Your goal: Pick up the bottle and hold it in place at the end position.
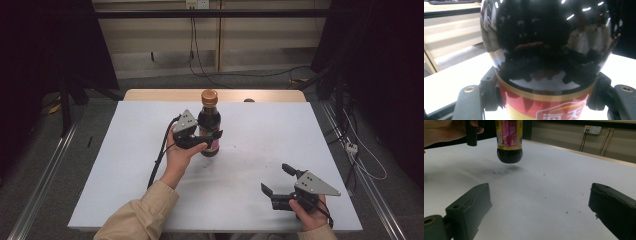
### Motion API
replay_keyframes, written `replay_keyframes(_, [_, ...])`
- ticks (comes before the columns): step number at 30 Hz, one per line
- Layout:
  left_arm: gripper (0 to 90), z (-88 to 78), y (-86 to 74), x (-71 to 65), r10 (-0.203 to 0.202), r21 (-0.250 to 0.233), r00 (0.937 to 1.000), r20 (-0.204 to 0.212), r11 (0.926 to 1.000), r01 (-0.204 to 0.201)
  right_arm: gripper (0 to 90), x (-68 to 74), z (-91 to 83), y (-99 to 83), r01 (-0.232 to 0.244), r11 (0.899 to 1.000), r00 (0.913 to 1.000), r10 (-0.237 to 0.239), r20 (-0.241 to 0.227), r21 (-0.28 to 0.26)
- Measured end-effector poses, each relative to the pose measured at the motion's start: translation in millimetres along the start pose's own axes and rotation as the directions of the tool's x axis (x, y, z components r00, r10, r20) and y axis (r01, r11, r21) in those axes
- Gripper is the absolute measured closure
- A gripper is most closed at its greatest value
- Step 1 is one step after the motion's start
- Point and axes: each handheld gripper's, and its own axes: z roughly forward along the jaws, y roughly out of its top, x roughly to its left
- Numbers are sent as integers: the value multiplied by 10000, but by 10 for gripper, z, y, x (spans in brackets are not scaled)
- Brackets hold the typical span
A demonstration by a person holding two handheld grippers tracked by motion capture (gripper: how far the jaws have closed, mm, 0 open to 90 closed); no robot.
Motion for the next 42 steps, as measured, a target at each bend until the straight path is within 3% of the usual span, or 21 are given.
replay_keyframes(2, [302,39,-4,7,29,59,10000,23,10000,-29,39,0,0,-2,-19,10000,10000,19,-3,21])
replay_keyframes(3, [302,57,-7,22,86,75,9997,221,9999,-88,39,-1,2,-4,-24,10000,10000,24,-32,37])
replay_keyframes(5, [302,92,-17,23,73,162,9999,113,9998,-75,39,-1,4,-8,-27,10000,10000,27,-53,56])
replay_keyframes(6, [302,108,-25,34,49,199,9995,315,9998,-55,39,-2,5,-8,-34,10000,10000,34,-57,54])
replay_keyframes(18, [302,259,-100,130,-9,233,10000,83,9997,7,39,-33,13,-22,-156,9999,9998,157,-127,60])
replay_keyframes(27, [302,289,-151,171,26,279,10000,94,9996,-28,39,-48,26,-31,-222,9997,9996,223,-144,81])
replay_keyframes(31, [301,284,-157,148,287,315,9995,115,9991,-290,39,-47,23,-31,-223,9997,9996,224,-161,70])
replay_keyframes(33, [300,276,-164,145,283,318,9995,111,9991,-286,39,-48,23,-32,-229,9997,9996,230,-134,86])
replay_keyframes(35, [298,261,-178,159,121,262,9993,348,9996,-130,39,-48,29,-35,-209,9997,9997,211,-150,104])
replay_keyframes(36, [298,252,-192,154,-61,164,9997,253,9998,57,39,-48,29,-35,-209,9997,9997,211,-150,104])
replay_keyframes(42, [295,208,-237,167,28,28,9989,467,10000,-30,39,-60,54,-42,-378,9992,9992,380,-107,163])
